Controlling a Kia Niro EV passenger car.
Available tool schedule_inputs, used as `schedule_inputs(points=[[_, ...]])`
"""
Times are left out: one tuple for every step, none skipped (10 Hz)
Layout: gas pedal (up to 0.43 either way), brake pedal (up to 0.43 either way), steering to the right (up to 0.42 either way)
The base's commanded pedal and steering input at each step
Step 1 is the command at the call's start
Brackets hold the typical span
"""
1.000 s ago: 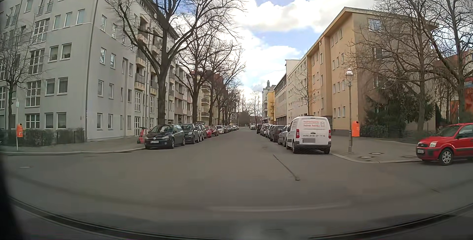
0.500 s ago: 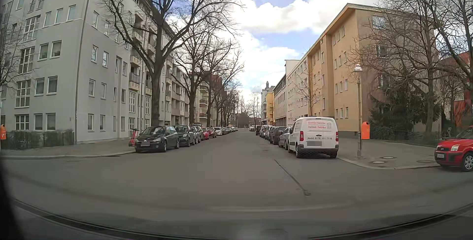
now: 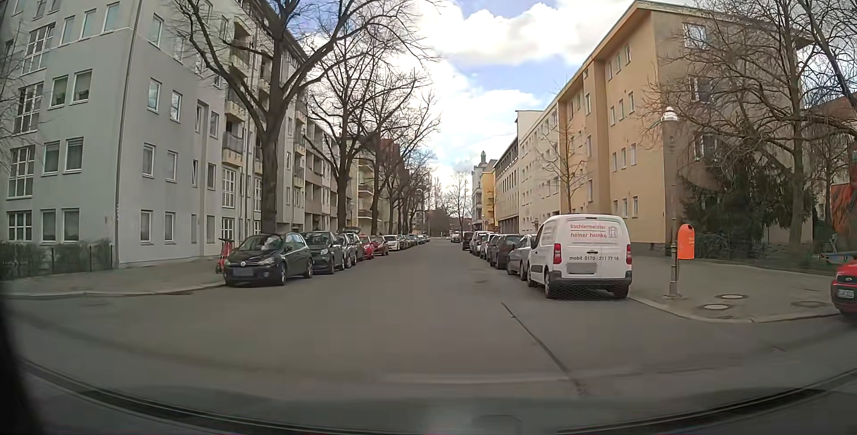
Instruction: Follow the waypoints while adhering to traffic rules and regulations
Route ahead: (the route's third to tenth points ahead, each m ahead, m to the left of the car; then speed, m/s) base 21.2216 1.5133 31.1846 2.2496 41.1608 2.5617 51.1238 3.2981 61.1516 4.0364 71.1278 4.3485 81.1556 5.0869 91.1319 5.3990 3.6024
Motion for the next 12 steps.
schedule_inputs(points=[[0.240, 0.030, -0.005], [0.240, 0.030, -0.006], [0.240, 0.030, -0.007], [0.240, 0.030, -0.009], [0.240, 0.030, -0.012], [0.240, 0.030, -0.012], [0.240, 0.037, -0.012], [0.240, 0.030, -0.012], [0.240, 0.030, -0.012], [0.240, 0.030, -0.010], [0.228, 0.030, -0.009], [0.228, 0.030, -0.008]])
